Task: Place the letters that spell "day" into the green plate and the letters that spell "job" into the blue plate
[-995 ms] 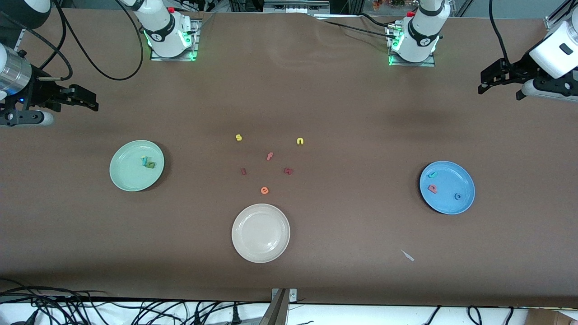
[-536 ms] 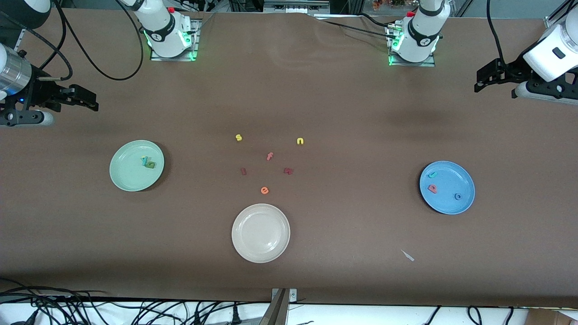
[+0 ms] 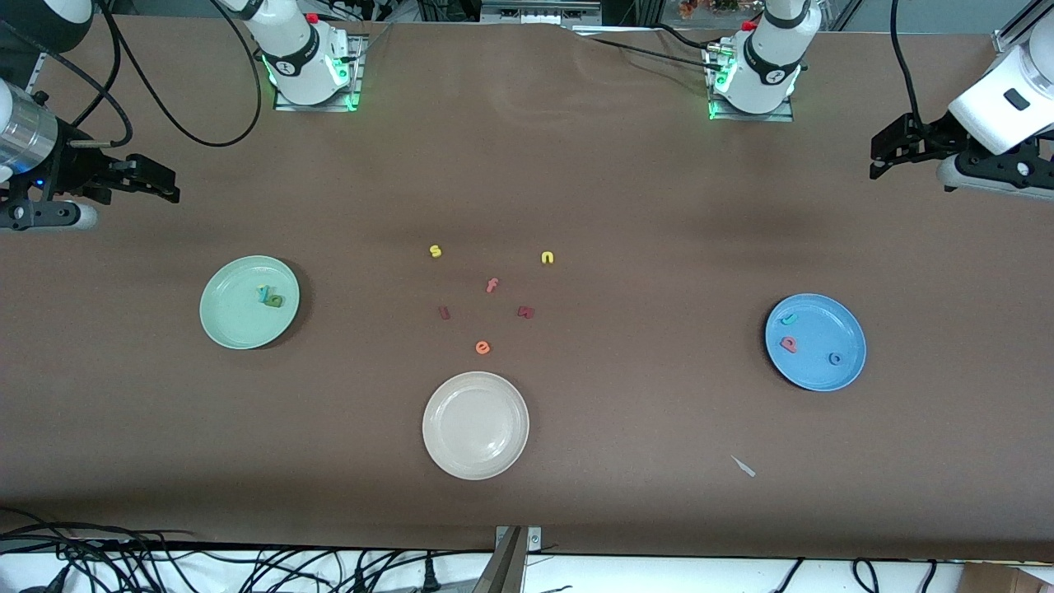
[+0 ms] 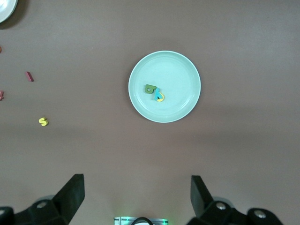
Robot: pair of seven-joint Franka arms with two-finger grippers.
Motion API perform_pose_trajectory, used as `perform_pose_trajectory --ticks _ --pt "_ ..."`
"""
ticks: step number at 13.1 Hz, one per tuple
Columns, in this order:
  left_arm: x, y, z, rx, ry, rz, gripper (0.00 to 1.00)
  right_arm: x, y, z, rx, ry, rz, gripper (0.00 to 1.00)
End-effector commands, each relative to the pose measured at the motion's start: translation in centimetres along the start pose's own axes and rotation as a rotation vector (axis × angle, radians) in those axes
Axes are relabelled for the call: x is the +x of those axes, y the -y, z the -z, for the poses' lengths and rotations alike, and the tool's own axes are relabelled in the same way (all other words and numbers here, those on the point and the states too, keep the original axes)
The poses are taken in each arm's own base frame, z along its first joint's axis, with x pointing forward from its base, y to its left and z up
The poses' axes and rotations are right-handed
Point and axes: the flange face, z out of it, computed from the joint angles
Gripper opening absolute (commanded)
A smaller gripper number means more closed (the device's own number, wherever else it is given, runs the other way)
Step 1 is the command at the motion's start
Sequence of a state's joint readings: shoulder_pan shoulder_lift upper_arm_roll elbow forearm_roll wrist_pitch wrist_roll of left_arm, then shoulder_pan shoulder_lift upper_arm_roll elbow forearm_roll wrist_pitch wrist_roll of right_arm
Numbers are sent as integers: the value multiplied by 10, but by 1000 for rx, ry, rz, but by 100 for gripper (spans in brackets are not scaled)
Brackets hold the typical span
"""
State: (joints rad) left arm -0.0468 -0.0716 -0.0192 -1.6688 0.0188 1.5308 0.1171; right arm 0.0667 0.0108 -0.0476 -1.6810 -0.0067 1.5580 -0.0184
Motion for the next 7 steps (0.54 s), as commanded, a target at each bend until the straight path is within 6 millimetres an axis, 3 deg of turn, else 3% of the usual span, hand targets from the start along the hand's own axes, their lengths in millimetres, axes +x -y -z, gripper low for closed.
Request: perform_pose_trajectory --ticks 1,7 --pt "7 4 9 24 4 1 100 -3 1 2 2 0 -8 100" --pt "8 -3 7 28 10 -11 100 -3 0 2 3 0 -10 100"
